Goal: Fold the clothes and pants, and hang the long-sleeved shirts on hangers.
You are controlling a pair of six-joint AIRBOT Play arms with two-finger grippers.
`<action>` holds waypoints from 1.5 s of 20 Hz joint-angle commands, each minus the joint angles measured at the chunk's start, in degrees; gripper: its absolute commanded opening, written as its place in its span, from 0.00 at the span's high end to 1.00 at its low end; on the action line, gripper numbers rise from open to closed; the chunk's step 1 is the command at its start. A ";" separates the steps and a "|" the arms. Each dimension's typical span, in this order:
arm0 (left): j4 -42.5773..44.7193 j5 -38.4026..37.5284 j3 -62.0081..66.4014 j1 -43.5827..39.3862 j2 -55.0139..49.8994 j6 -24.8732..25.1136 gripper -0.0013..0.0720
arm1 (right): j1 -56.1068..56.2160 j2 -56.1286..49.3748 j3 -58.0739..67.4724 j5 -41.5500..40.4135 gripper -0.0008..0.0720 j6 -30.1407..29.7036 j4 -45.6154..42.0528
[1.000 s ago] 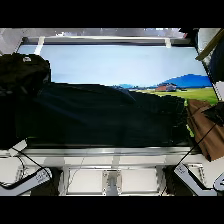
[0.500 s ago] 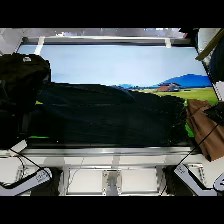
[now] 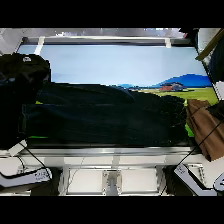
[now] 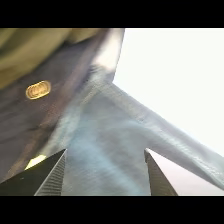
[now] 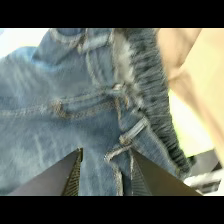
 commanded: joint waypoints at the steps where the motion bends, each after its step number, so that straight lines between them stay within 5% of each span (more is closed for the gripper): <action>1: 0.72 -3.37 8.68 -4.26 -9.64 -4.72 0.20 | 0.00 -0.04 0.02 -4.04 0.52 -1.57 0.02; 6: 3.41 -3.17 17.29 -7.04 -21.38 -7.58 0.21 | 0.00 -0.04 0.02 -2.93 0.52 -4.57 -0.02; 11: 15.52 -2.25 19.98 -6.95 -26.27 -15.08 0.21 | 0.00 -0.04 0.02 -3.02 0.52 -4.55 0.02; 30: 4.00 11.65 20.57 -7.26 -32.17 -15.02 0.21 | 0.00 -0.04 -10.38 -10.01 0.52 -4.50 0.50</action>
